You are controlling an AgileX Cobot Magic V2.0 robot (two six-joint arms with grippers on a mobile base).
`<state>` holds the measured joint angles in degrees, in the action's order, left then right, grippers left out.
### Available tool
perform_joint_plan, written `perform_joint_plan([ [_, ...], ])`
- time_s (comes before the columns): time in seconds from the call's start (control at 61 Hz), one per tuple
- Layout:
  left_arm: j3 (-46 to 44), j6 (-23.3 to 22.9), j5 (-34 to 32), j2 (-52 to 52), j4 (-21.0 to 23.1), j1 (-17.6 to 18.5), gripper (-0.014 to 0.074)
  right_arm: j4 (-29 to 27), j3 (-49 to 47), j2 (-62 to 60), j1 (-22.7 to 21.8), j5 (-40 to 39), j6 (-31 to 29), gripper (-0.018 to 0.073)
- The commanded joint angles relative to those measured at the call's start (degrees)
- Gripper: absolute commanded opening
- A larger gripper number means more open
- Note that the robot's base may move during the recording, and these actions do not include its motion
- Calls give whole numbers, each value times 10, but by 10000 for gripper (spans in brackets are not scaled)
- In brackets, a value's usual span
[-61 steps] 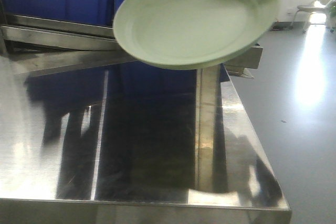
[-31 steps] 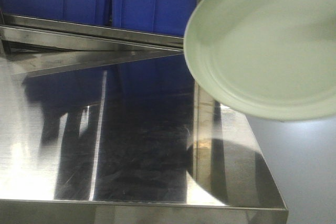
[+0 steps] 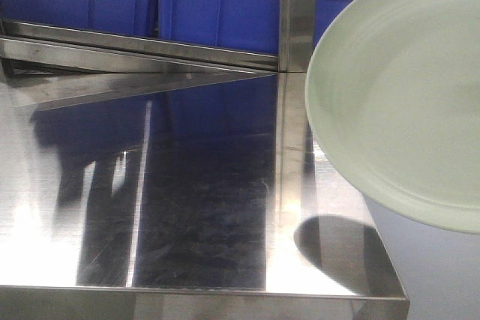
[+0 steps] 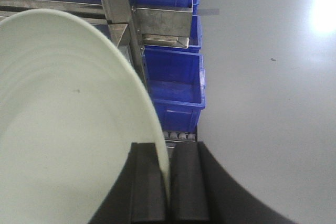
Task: Place green plate on second shelf with right arm
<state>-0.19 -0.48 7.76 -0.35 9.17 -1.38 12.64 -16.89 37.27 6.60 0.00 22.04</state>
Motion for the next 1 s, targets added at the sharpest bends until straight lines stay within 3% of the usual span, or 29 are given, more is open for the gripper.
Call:
perform_joint_plan([
  [0.0,23,0,-51,-12,3,5,125,3,-19,-4,-4,-68,0,57],
  [0.852,23,0,-50,-12,3,5,125,3,-19,-4,-4,-67,0,57],
  [0.983,23,15,10,-12,-58,5,125,3,-19,-4,-4,-67,0,57],
])
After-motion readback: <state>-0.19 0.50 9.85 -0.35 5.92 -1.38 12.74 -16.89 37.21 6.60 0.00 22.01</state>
